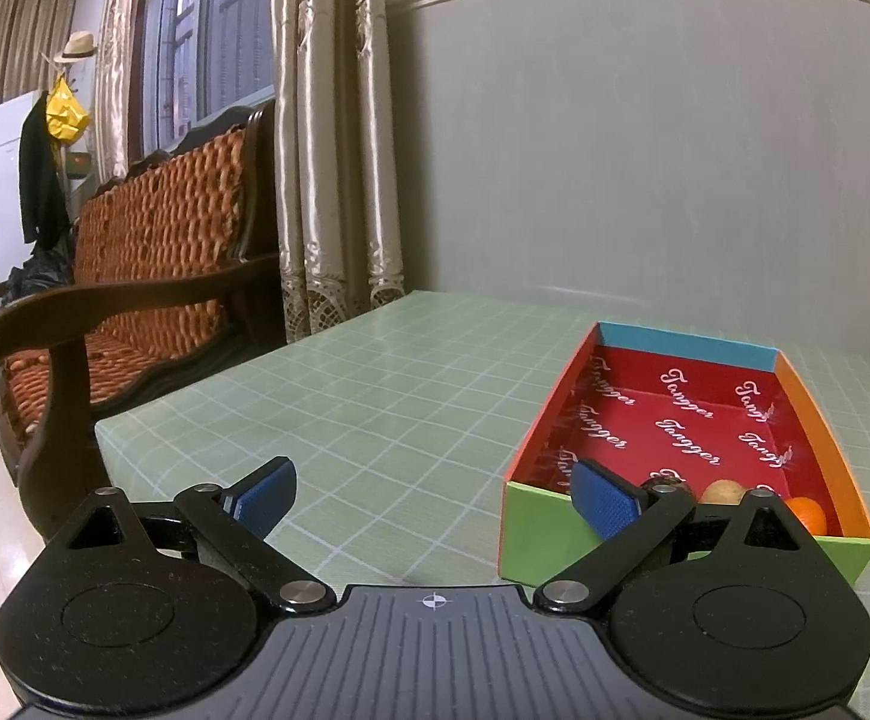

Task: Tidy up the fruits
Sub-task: 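Carry the mandarin orange into the red box and open the right tool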

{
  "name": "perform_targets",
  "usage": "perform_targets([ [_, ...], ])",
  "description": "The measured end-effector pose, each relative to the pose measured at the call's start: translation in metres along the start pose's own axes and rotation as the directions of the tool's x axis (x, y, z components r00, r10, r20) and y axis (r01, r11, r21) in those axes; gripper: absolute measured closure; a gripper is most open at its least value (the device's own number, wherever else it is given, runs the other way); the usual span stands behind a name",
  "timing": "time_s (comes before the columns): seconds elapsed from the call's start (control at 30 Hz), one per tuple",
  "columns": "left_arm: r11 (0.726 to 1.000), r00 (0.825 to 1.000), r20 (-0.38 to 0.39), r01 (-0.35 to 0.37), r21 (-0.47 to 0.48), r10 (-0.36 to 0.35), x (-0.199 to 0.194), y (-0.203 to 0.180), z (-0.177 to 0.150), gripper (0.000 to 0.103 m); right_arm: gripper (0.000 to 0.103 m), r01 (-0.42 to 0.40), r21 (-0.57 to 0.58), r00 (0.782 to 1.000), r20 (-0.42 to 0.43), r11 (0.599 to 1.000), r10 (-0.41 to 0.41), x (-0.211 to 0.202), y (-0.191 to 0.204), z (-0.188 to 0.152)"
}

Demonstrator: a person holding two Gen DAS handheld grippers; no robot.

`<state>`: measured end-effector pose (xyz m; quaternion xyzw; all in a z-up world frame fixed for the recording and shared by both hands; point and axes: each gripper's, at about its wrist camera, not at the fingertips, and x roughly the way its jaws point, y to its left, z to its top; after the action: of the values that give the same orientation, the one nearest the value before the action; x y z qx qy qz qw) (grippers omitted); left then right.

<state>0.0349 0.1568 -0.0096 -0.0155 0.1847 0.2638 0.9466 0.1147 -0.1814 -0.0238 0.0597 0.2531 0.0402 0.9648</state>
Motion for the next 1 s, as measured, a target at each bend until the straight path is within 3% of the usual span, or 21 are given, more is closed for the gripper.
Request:
perform_targets([
  [0.27, 1.0, 1.0, 0.003, -0.001, 0.007, 0.001, -0.001, 0.0, 0.0, 0.006, 0.065, -0.032, -0.054, 0.998, 0.045, 0.998, 0.034, -0.011, 0.011, 0.003],
  [0.53, 1.0, 1.0, -0.001, -0.028, -0.013, 0.028, 0.0, 0.01, -0.001, 0.005, 0.065, -0.14, -0.132, 0.985, 0.083, 0.981, 0.152, -0.028, 0.043, 0.008],
  [0.8, 0.997, 0.998, -0.011, -0.067, -0.041, 0.067, 0.001, 0.031, -0.004, 0.005, 0.065, -0.316, -0.179, 0.938, 0.086, 0.932, 0.335, -0.044, 0.081, 0.017],
  [1.0, 0.994, 0.996, -0.017, -0.094, -0.06, 0.093, 0.002, 0.048, -0.006, 0.005, 0.065, -0.401, -0.23, 0.904, 0.054, 0.887, 0.423, -0.044, 0.116, 0.017],
])
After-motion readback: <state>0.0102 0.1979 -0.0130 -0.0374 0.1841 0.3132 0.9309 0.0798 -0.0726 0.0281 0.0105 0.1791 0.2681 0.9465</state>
